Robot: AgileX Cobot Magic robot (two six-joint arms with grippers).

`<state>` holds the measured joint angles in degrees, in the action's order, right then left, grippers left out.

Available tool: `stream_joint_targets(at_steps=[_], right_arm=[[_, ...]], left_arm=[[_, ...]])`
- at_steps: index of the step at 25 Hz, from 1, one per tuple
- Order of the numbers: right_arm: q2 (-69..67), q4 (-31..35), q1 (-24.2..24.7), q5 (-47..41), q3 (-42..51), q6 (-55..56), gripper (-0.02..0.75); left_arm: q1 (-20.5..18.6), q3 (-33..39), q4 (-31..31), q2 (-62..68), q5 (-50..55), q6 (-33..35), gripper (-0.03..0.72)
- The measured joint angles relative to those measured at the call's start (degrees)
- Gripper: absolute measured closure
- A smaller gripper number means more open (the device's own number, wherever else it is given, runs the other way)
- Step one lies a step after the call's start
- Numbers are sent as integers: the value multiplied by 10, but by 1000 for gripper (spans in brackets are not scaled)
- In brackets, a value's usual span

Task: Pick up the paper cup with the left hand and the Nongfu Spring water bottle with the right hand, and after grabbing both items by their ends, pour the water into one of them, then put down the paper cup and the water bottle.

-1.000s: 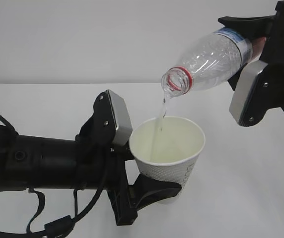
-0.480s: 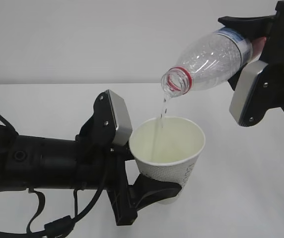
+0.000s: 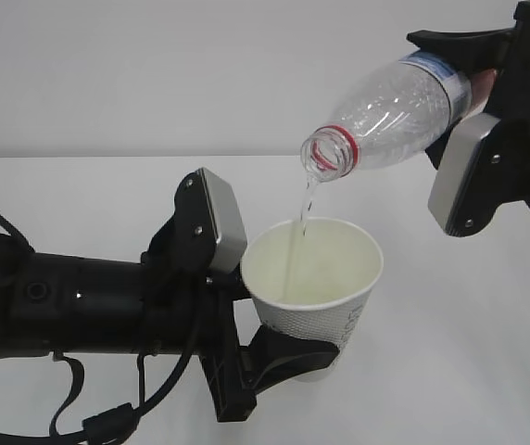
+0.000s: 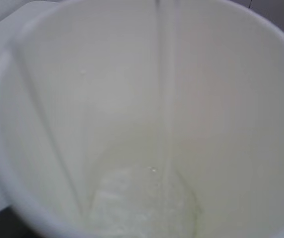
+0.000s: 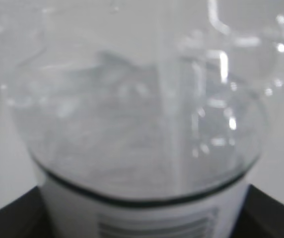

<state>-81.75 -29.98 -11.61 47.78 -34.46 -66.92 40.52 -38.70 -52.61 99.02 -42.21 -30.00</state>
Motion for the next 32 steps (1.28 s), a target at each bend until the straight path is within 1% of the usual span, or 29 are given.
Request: stream_joint_targets(at_steps=[32], right_arm=[[0,0,0,2,0,-2,225]], left_arm=[[0,0,0,0,-4,0,146]])
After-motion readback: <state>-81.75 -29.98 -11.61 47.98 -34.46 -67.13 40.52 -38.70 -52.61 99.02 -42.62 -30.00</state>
